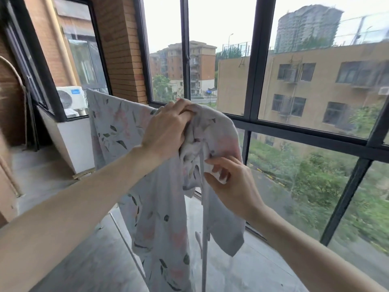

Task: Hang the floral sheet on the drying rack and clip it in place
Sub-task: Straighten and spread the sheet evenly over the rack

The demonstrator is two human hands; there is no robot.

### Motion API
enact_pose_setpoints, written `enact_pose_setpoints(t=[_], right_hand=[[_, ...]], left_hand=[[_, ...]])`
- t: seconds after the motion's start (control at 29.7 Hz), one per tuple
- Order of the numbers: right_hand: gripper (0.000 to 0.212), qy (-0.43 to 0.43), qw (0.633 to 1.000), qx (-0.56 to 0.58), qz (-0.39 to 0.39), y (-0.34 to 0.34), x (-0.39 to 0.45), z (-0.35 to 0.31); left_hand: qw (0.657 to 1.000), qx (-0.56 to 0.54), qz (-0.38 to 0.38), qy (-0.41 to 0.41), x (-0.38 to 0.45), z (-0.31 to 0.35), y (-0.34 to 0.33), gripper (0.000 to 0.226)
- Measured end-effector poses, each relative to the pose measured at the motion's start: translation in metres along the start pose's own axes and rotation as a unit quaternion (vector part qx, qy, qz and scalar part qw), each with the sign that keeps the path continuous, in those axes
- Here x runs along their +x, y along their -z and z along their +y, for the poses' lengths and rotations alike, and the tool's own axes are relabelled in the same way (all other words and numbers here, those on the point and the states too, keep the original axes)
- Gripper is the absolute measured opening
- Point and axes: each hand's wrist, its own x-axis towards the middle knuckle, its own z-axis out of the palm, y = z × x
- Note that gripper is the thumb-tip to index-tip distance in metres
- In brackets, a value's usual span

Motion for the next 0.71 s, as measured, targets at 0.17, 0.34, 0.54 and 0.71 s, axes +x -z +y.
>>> enact_pose_setpoints(t=[0.17, 0.34, 0.54, 0.71], right_hand=[[0.043, -0.061, 0.998, 0.017, -0.005, -0.003, 0.015, 0.001], [0.073, -0.045, 0.997, 0.003, -0.062, -0.005, 0.031, 0.003], [0.019, -0.132, 0.982, 0.010, -0.132, -0.021, 0.020, 0.032], [0.011, -0.131, 0.979, 0.034, -0.152, -0.022, 0.014, 0.042]], left_hand=[[0.997, -0.017, -0.056, 0.058, -0.009, 0.016, 0.007, 0.053], [0.994, -0.004, -0.097, 0.047, -0.020, 0.016, -0.005, 0.093], [0.998, 0.028, -0.052, 0.004, -0.020, 0.003, -0.013, 0.076], [0.999, 0.002, -0.037, 0.004, -0.018, 0.002, -0.014, 0.072]])
